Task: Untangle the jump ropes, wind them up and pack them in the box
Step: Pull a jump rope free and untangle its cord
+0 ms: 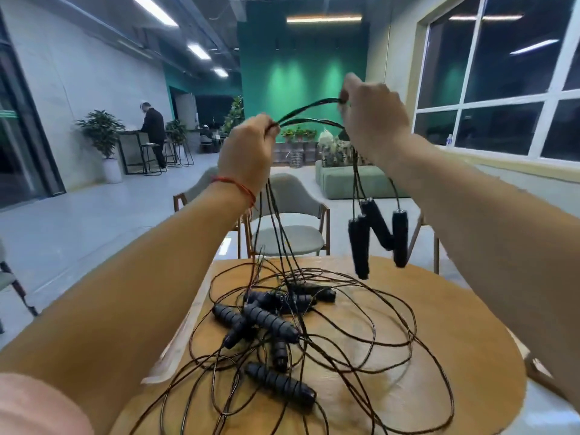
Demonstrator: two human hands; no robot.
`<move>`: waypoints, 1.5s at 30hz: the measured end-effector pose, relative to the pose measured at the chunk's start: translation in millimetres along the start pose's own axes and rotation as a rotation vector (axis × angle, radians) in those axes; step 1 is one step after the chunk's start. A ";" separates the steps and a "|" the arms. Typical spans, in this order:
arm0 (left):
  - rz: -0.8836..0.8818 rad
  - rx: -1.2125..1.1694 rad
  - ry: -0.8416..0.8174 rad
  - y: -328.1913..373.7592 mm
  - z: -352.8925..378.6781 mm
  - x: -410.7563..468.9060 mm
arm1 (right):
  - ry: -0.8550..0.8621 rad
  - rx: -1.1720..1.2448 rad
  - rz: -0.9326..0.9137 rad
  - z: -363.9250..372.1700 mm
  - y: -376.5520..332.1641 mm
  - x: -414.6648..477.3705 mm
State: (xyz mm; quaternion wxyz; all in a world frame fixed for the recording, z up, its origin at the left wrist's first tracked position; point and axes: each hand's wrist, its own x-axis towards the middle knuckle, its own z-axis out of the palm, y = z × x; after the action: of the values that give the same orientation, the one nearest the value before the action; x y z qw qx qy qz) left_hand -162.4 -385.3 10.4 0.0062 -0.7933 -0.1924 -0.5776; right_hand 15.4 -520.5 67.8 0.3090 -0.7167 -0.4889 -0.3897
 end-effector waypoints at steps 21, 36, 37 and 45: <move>-0.311 -0.286 -0.236 -19.6 9.7 -30.0 | -0.429 0.208 0.044 19.6 20.0 -23.7; -0.346 -0.196 -0.286 -22.2 16.2 -35.4 | -0.553 0.146 -0.037 28.2 24.6 -40.9; -0.338 -0.197 -0.291 -22.0 15.8 -35.9 | -0.491 0.020 -0.104 29.2 23.0 -41.9; -0.628 -0.649 -0.495 -7.5 2.4 -42.6 | -0.522 0.232 -0.001 34.8 12.8 -43.7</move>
State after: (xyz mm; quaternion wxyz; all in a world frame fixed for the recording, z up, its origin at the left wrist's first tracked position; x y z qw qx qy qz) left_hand -173.6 -390.5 -31.2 -0.4595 -0.7713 -0.2279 -0.3768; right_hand 26.9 -516.1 11.8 0.2522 -0.7525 -0.5936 -0.1335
